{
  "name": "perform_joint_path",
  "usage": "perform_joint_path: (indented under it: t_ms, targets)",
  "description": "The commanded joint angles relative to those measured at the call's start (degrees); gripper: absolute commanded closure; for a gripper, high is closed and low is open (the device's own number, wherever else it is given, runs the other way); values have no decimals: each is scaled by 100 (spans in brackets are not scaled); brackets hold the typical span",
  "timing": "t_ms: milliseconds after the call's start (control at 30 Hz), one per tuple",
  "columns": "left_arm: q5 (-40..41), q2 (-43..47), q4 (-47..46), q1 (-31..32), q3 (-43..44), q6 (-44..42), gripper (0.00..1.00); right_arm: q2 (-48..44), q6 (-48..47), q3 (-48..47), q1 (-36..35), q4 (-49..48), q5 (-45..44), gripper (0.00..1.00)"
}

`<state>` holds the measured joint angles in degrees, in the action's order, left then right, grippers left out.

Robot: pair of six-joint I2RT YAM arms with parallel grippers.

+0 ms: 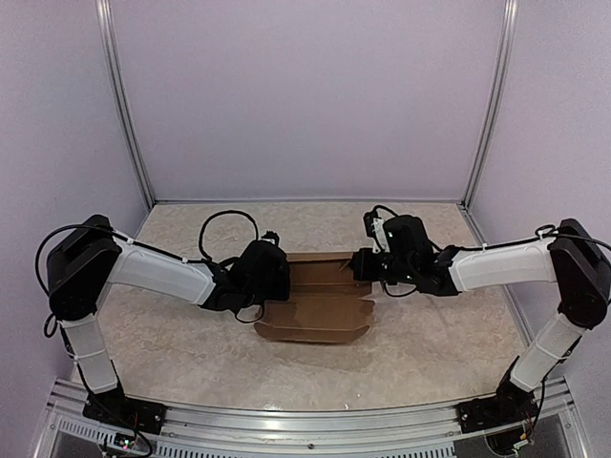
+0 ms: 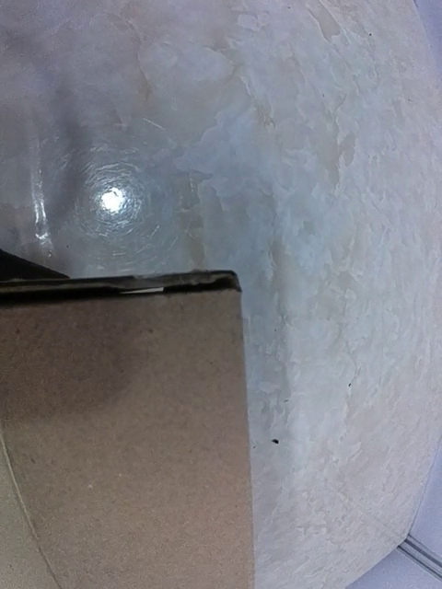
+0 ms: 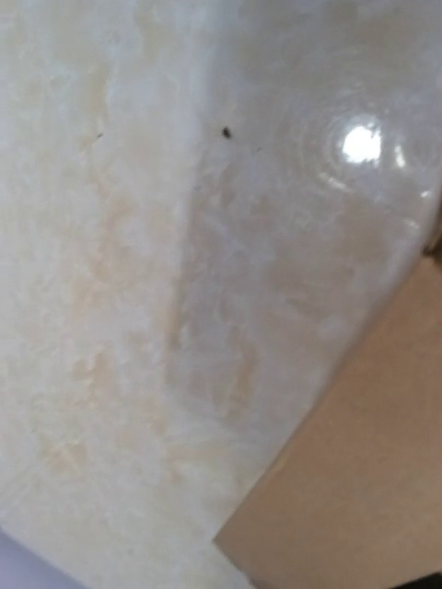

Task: Fold the paper box

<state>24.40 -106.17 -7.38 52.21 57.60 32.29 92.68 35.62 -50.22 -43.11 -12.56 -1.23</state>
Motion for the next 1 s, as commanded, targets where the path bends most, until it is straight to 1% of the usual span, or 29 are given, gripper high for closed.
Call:
perform_joint_path:
  t_ms: [0, 167, 433, 633, 733, 833, 967]
  targets:
    - [-485, 251, 73, 20, 207, 119, 100, -133, 245, 95, -91, -581, 108, 100]
    - [-753, 433, 64, -62, 159, 268, 100, -360, 167, 119, -110, -482, 107, 100]
    - [-822, 796, -100, -395, -120, 411, 100, -942, -302, 132, -110, 237, 106, 100]
    - [-1074, 852, -212, -605, -184, 518, 100, -1477, -775, 205, -114, 671, 538, 100]
    - [-1372, 864, -436, -742, -262, 551, 100, -1750, -1128, 288, -110, 794, 832, 100]
    - [-1767, 928, -817, -843, -409, 582, 100, -2060, -1469, 473, -108, 783, 1149, 100]
    - [-2022, 1024, -946, -949, -484, 633, 100, -2612, -1791, 832, -110, 595, 1570, 100]
